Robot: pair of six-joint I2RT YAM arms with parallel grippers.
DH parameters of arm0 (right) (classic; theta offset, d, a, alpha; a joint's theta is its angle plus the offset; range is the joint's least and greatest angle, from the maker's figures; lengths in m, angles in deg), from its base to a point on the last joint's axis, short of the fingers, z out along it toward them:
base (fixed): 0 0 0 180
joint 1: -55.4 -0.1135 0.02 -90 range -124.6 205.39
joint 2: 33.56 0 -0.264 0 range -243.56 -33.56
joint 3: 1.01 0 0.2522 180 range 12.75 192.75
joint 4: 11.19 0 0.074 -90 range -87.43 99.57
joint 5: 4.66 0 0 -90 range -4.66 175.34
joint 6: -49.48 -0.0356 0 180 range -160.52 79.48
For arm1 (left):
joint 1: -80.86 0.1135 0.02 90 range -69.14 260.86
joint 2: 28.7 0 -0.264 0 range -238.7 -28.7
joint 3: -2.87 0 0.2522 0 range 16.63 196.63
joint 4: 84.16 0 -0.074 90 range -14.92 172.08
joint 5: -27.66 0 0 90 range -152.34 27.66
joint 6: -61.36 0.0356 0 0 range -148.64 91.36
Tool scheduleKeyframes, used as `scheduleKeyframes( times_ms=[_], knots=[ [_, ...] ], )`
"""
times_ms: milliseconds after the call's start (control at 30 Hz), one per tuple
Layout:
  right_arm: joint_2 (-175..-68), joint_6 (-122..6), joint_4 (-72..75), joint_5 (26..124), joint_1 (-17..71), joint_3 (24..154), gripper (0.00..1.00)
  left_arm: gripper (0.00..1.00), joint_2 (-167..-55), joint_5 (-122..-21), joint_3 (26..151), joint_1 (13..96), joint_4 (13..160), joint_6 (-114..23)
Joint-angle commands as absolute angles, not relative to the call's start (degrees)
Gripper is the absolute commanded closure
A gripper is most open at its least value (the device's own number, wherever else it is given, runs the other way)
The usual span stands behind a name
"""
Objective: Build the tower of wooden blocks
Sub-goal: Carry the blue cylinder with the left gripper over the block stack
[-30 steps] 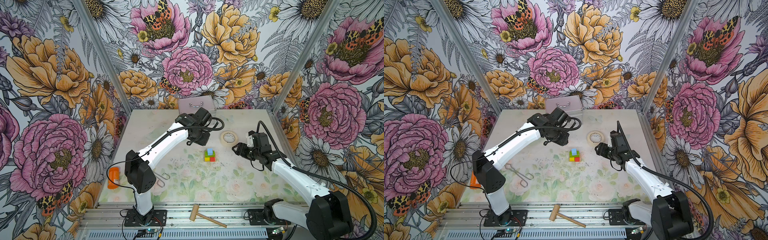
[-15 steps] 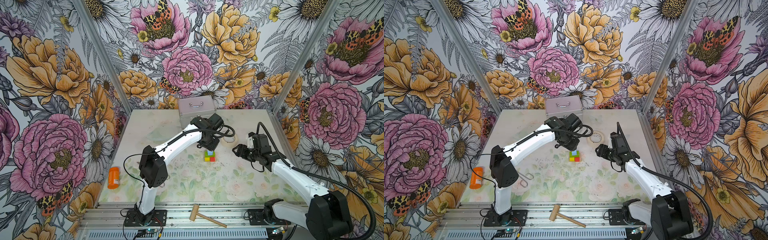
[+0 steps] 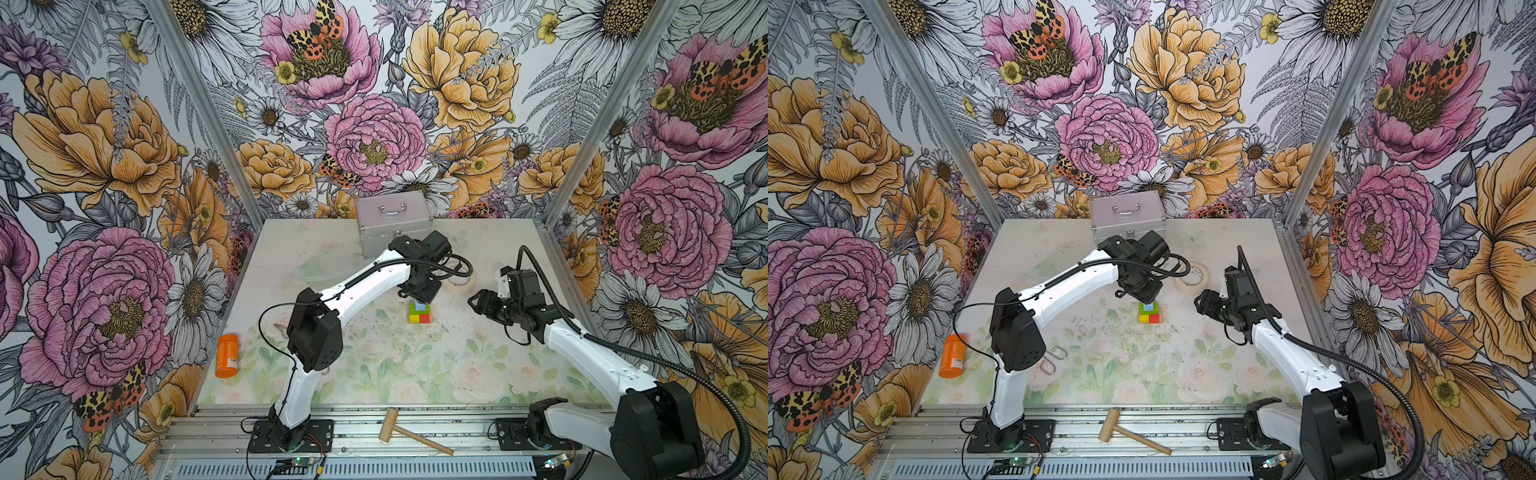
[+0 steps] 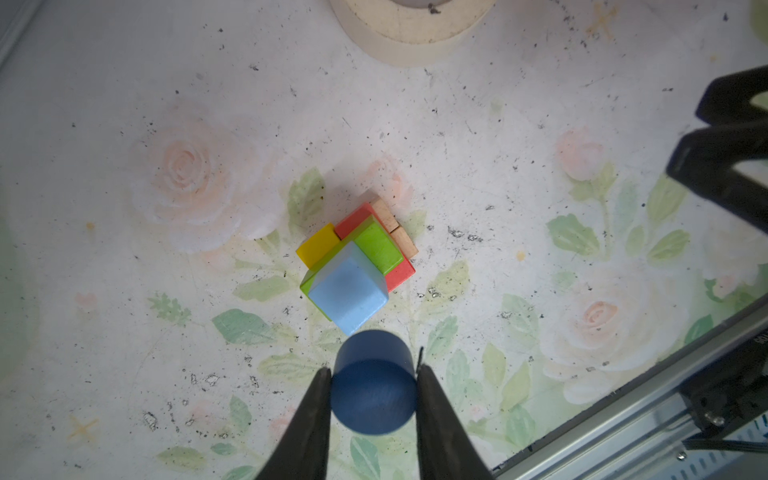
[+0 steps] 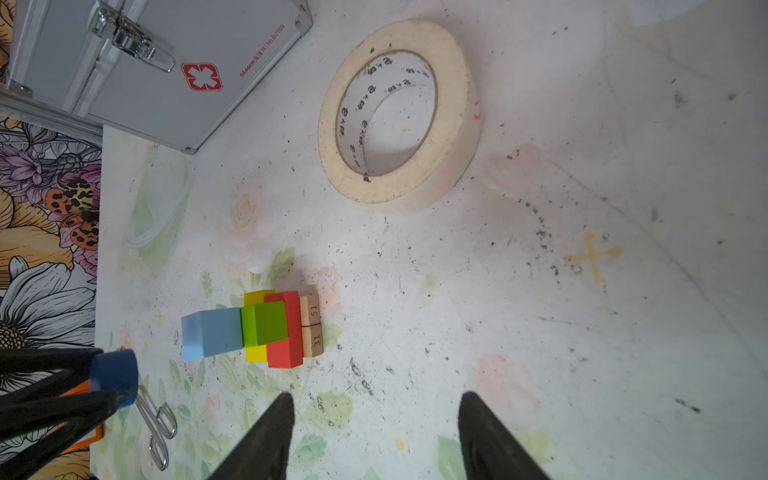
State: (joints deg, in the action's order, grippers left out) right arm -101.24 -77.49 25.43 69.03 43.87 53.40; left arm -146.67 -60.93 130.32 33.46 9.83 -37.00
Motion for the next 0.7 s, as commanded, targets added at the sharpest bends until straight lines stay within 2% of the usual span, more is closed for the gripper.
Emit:
scheduleKeyframes(
  times_ms=[0, 667],
  knots=[
    [-101.1, -76.6, 24.0, 68.8, 44.3, 53.2, 0.35, 0.80, -147.5, -58.7, 131.7, 33.5, 9.0, -36.1],
    [-101.0, -76.8, 24.0, 68.2, 44.6, 53.4, 0.35, 0.78, -150.1, -58.8, 133.1, 34.2, 9.0, -35.7]
  ],
)
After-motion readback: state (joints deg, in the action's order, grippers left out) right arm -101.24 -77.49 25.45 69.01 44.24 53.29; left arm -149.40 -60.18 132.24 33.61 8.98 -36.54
